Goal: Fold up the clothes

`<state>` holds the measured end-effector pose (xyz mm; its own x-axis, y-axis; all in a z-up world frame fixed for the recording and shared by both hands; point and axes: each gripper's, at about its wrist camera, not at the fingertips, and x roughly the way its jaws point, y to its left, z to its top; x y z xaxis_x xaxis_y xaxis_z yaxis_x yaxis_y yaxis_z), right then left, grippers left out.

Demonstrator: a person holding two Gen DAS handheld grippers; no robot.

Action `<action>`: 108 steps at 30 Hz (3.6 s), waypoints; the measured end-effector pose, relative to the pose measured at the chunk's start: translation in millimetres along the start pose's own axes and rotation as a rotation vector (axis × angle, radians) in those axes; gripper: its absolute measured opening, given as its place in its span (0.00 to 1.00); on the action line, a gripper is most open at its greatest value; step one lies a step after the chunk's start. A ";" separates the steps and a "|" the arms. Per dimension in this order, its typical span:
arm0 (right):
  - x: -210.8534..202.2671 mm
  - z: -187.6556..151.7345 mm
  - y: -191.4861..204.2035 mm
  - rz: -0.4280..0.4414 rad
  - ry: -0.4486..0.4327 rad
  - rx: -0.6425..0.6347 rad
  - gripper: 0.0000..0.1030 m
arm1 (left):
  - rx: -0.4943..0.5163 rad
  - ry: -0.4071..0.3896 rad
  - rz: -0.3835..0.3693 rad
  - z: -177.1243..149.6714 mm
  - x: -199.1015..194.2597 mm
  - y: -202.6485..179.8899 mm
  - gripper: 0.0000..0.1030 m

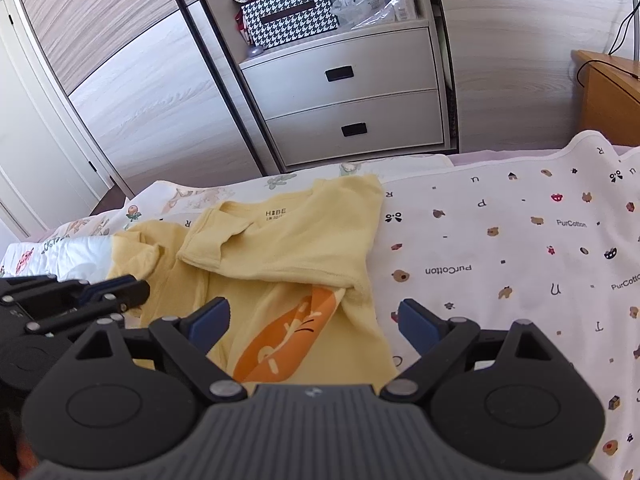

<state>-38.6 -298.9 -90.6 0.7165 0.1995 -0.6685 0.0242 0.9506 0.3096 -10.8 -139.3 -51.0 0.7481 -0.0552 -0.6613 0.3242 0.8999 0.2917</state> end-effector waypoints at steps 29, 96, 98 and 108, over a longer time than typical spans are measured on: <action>8.9 -6.3 -26.7 -0.233 0.049 0.059 0.90 | -0.114 0.047 -0.140 59.1 31.7 -55.7 0.39; -40.0 -48.8 13.3 0.218 0.898 -0.344 0.19 | -0.247 0.326 -0.033 -94.9 -81.7 95.4 0.55; -53.1 -47.4 4.3 0.228 0.864 -0.319 0.18 | -0.232 0.314 -0.028 -94.6 -85.7 92.8 0.55; -92.4 -42.9 -11.5 0.098 0.848 -0.380 0.12 | -0.244 0.319 -0.003 -104.0 -90.3 101.5 0.55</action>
<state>-135.0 -318.1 -61.4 -0.0487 0.2474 -0.9677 -0.3463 0.9046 0.2487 -105.7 2.1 -33.6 0.5176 0.0441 -0.8545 0.1508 0.9783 0.1418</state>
